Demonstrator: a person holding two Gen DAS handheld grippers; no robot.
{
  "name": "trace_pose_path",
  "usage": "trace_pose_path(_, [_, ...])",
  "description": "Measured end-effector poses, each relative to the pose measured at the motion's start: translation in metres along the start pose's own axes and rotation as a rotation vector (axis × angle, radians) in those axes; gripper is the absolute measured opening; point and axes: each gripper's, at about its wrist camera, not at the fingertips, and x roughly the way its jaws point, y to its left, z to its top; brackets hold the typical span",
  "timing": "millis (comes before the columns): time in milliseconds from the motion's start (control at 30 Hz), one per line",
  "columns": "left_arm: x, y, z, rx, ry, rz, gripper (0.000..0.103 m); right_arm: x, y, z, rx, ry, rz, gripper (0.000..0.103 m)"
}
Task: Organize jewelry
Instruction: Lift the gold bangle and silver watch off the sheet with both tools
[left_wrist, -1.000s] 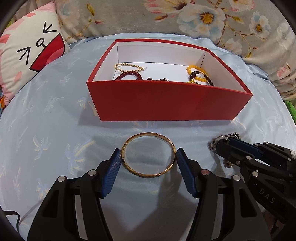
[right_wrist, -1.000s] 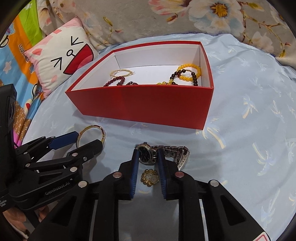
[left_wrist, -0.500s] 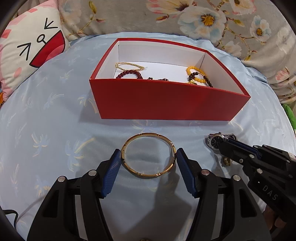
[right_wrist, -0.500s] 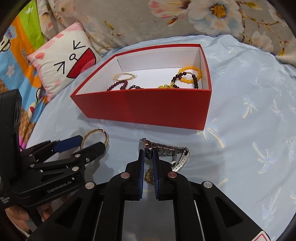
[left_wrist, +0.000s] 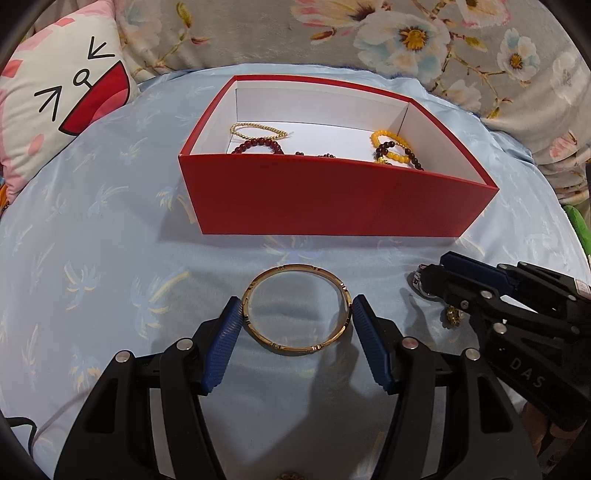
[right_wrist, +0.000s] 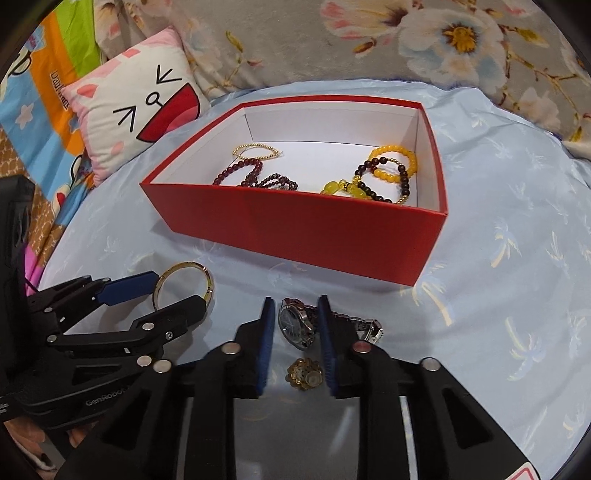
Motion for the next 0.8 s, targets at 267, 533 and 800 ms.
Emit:
trace_pose_path(267, [0.0, 0.001, -0.003, 0.003, -0.003, -0.006, 0.059, 0.0, 0.004, -0.007, -0.056, 0.067, -0.009, 0.012])
trace_pose_path(533, [-0.001, 0.001, -0.002, 0.004, -0.001, -0.006, 0.059, 0.004, 0.006, -0.01, -0.049, 0.094, 0.016, 0.011])
trace_pose_path(800, [-0.001, 0.002, -0.002, 0.005, -0.004, -0.009, 0.059, 0.009, 0.006, -0.003, -0.01, 0.079, 0.028, 0.01])
